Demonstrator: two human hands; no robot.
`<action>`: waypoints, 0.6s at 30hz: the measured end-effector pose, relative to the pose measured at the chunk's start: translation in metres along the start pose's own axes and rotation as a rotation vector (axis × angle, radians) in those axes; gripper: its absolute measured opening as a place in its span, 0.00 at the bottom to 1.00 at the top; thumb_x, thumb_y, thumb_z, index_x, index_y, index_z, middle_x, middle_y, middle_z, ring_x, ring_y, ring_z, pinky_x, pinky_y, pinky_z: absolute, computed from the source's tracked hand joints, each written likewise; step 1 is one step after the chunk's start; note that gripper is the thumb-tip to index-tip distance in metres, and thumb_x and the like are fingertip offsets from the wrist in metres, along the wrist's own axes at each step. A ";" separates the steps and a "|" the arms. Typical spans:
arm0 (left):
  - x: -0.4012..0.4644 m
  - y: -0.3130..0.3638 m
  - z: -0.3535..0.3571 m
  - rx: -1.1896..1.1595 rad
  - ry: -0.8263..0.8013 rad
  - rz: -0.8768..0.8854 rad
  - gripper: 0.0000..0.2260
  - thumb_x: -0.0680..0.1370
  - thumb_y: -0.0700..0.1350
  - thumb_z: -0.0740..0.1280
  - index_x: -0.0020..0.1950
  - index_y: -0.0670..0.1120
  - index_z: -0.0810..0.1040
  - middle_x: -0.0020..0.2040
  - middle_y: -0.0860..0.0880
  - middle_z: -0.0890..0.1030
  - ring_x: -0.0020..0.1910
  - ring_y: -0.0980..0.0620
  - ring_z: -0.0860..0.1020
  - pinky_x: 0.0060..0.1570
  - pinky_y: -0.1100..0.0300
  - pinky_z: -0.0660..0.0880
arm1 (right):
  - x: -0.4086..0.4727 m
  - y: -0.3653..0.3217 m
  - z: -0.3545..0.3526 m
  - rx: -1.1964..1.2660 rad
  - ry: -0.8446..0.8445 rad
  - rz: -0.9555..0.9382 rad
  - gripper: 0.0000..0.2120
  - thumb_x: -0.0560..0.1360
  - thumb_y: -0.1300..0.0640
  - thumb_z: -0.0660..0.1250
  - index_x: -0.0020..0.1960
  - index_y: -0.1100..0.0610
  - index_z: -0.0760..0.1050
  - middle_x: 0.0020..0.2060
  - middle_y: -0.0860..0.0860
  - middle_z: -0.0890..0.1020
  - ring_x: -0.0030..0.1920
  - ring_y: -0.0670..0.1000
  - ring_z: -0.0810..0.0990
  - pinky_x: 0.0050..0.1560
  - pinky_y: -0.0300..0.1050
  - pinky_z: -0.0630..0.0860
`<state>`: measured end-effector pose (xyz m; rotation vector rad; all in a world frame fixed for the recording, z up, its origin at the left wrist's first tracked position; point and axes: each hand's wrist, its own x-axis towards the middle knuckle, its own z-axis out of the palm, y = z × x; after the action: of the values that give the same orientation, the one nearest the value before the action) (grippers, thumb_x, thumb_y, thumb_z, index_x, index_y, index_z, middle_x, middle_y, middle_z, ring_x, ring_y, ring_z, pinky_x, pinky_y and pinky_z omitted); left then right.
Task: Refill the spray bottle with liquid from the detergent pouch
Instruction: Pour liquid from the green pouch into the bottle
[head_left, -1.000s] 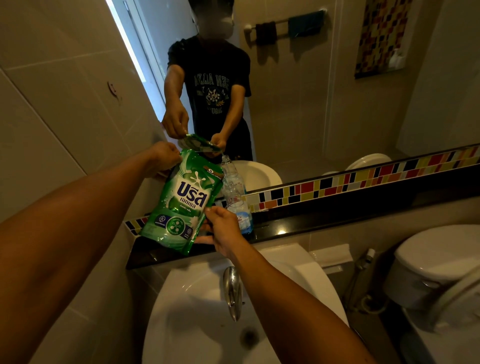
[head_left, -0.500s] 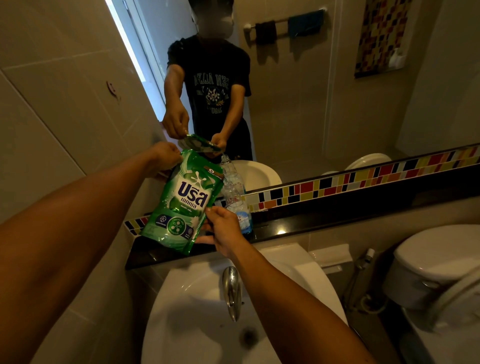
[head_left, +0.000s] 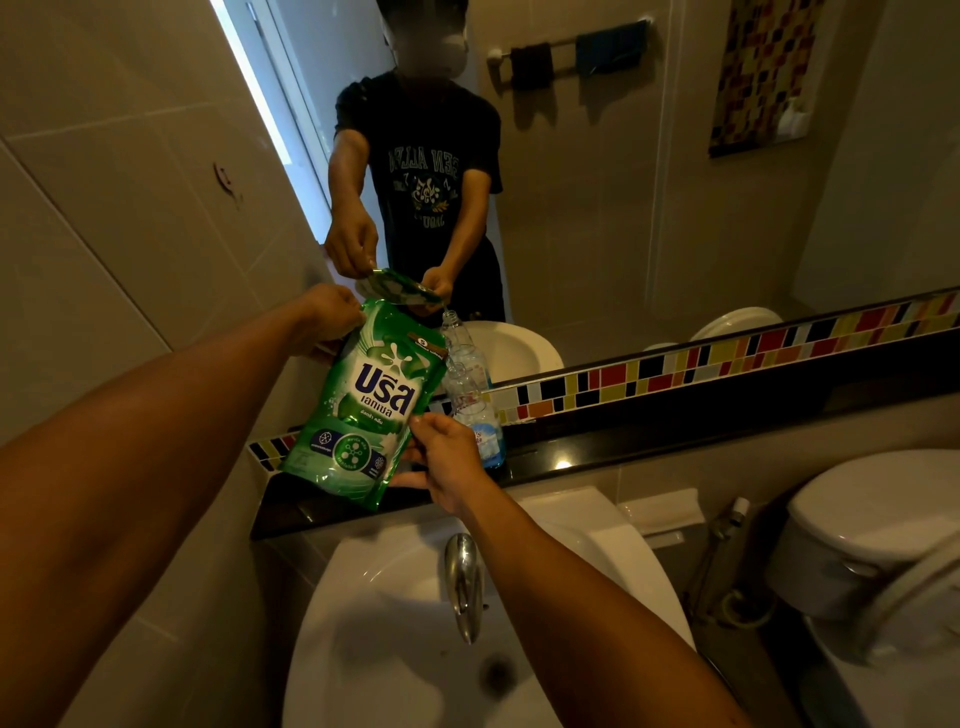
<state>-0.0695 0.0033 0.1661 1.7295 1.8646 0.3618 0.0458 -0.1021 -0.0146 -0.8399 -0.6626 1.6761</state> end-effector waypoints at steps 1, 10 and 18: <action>0.000 0.000 0.000 0.002 0.001 0.000 0.04 0.84 0.43 0.60 0.53 0.44 0.71 0.47 0.42 0.77 0.42 0.45 0.77 0.34 0.53 0.73 | 0.000 0.000 0.000 0.000 0.001 -0.001 0.06 0.84 0.56 0.64 0.54 0.58 0.77 0.48 0.55 0.86 0.45 0.52 0.87 0.40 0.57 0.87; 0.001 0.000 0.000 0.005 0.013 0.009 0.04 0.84 0.43 0.60 0.53 0.44 0.71 0.47 0.42 0.77 0.42 0.45 0.77 0.34 0.53 0.73 | 0.001 0.000 0.000 0.001 0.003 -0.005 0.07 0.84 0.55 0.64 0.54 0.58 0.77 0.49 0.56 0.86 0.47 0.53 0.87 0.38 0.54 0.86; -0.001 0.000 0.000 0.000 0.009 0.006 0.04 0.83 0.43 0.60 0.55 0.43 0.72 0.48 0.41 0.77 0.43 0.45 0.77 0.35 0.53 0.73 | -0.002 -0.001 0.000 0.000 0.008 -0.003 0.06 0.84 0.55 0.64 0.52 0.57 0.77 0.48 0.55 0.86 0.46 0.52 0.87 0.36 0.52 0.86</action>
<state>-0.0692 0.0026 0.1664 1.7373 1.8660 0.3722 0.0462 -0.1036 -0.0135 -0.8447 -0.6576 1.6690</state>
